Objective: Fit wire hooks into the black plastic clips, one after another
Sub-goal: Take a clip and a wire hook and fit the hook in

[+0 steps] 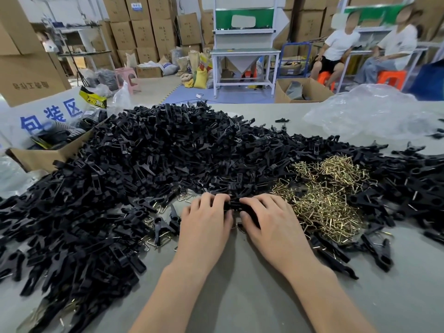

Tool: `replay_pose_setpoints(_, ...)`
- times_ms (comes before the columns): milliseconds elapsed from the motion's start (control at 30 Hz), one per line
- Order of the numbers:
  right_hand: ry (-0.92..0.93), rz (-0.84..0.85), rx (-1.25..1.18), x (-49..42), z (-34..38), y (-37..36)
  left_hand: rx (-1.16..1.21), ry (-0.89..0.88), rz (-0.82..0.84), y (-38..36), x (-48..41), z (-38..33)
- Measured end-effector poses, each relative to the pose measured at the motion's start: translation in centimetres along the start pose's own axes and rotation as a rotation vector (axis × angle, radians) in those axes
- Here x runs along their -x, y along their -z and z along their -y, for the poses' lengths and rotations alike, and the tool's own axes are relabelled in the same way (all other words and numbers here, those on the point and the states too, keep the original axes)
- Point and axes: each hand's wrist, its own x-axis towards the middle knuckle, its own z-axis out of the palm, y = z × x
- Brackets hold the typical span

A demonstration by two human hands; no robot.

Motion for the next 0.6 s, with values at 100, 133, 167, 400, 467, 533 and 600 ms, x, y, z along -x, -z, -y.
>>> replay_pose_setpoints(100, -0.003, -0.004, -0.009, 0.0, 0.2, 0.0, 0.040, -0.031, 0.001, 0.2, 0.1, 0.2)
replay_pose_setpoints(133, -0.009, -0.006, -0.014, 0.0, 0.3, 0.0, 0.062, -0.042, -0.002, 0.3, 0.1, 0.2)
replay_pose_setpoints(167, -0.012, -0.008, -0.020, 0.0, 0.3, 0.1, 0.087, -0.047, -0.006, 0.4, 0.1, 0.3)
replay_pose_setpoints(400, -0.037, -0.039, -0.082, -0.1, 0.4, 0.4, 0.216, -0.035, -0.051, 0.7, 0.0, 0.5)
replay_pose_setpoints(467, -0.053, -0.069, -0.121, -0.2, 0.5, 0.5, 0.288, -0.003, -0.088, 0.8, -0.1, 0.7)
replay_pose_setpoints(533, -0.065, -0.106, -0.154, -0.2, 0.6, 0.7, 0.392, 0.031, -0.114, 0.9, -0.1, 0.6)
replay_pose_setpoints(600, -0.070, -0.148, -0.185, -0.2, 0.8, 0.9, 0.487, 0.075, -0.124, 1.2, -0.1, 0.6)
